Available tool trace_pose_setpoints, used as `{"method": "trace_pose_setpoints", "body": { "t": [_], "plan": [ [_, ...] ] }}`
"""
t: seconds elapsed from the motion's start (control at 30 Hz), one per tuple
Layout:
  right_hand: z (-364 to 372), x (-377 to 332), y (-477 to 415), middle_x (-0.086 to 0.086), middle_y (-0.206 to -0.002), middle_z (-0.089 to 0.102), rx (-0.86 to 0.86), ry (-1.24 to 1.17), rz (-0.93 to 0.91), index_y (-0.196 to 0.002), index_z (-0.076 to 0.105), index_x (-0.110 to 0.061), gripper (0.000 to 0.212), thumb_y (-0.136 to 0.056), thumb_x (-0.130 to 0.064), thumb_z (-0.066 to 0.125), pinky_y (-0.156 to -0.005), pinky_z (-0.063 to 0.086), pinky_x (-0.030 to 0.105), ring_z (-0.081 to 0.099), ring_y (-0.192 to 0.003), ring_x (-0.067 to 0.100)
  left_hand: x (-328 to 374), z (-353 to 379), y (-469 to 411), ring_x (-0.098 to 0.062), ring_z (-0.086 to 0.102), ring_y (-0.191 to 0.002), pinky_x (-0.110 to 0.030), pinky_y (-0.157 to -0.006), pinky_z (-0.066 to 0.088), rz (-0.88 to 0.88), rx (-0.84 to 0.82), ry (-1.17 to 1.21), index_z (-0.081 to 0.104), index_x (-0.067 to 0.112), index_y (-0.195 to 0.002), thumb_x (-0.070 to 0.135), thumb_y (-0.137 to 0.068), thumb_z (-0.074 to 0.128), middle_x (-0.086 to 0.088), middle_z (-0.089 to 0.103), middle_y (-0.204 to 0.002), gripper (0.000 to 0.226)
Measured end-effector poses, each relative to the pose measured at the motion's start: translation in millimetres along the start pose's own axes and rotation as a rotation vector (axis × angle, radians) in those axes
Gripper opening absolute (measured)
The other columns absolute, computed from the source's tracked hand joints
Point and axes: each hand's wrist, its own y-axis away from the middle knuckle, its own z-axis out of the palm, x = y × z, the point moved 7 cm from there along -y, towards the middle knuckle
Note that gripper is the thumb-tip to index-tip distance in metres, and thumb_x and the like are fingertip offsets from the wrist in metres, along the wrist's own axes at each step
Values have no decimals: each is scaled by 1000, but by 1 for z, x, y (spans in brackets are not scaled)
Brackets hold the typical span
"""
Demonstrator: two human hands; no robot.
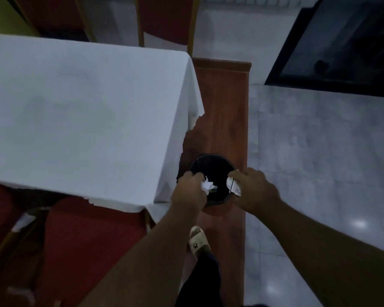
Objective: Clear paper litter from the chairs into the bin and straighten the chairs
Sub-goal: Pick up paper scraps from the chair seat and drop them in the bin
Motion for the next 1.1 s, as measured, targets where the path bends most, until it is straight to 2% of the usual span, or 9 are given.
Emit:
{"method": "trace_pose_setpoints", "body": {
  "t": [0.33,0.43,0.57,0.63,0.73,0.8,0.9,0.97,1.1],
  "plan": [
    [57,45,-180,7,-132,50,-45,-75,-8,-142,47,-32,73,-74,-28,74,-89,46,38,46,-122,29,-36,107,-140,-31,58,-99,-38,-82,51,-227,-125,62,59,10,-111,14,-84,61,-12,57,-107,28],
    [113,62,-229,10,-141,46,-126,-129,2,-150,36,-31,83,-77,-29,76,-98,46,39,44,-127,31,-69,166,-172,-31,58,-107,-39,-90,49,-346,-164,191,57,6,-118,18,-87,63,-16,60,-113,34],
    [179,79,-271,16,-155,32,-271,-275,-44,-157,15,-26,107,-74,-33,83,-112,35,50,30,-142,36,-107,233,-193,-28,42,-136,-37,-111,36,-438,-343,319,29,12,-151,20,-83,73,-9,45,-147,81],
    [192,90,-278,14,-161,23,-294,-287,-33,-158,12,-24,105,-77,-33,80,-117,27,52,20,-147,35,-113,247,-197,-27,32,-143,-32,-115,28,-435,-401,316,18,14,-155,21,-89,68,-9,33,-156,83],
    [191,95,-270,12,-163,19,-342,-288,-47,-157,14,-20,98,-82,-26,76,-118,22,51,15,-150,33,-111,245,-194,-30,29,-144,-39,-115,31,-443,-402,292,22,15,-154,19,-95,59,-12,27,-159,70],
    [179,94,-258,10,-162,22,-371,-220,-50,-157,18,-18,90,-85,-29,73,-119,20,45,17,-149,30,-104,236,-190,-30,37,-138,-32,-110,34,-448,-417,276,33,14,-150,19,-96,57,-15,36,-154,58],
    [144,81,-238,6,-152,40,-321,-104,-82,-153,31,-21,74,-88,-33,65,-105,27,31,36,-139,28,-84,207,-182,-29,51,-125,-25,-99,37,-436,-405,224,49,9,-137,18,-95,57,-15,53,-138,44],
    [111,65,-224,4,-143,47,-276,-62,-124,-149,39,-23,67,-88,-34,62,-98,31,31,44,-132,28,-66,175,-172,-30,53,-122,-34,-100,41,-449,-363,175,51,9,-135,19,-91,59,-13,56,-134,46],
    [30,32,-196,-3,-152,40,-205,57,-152,-151,31,-31,67,-91,-46,56,-104,30,31,39,-136,19,-20,98,-152,-39,52,-122,-47,-102,43,-316,-168,81,53,1,-135,35,-84,39,-20,56,-131,63]
  ]
}}
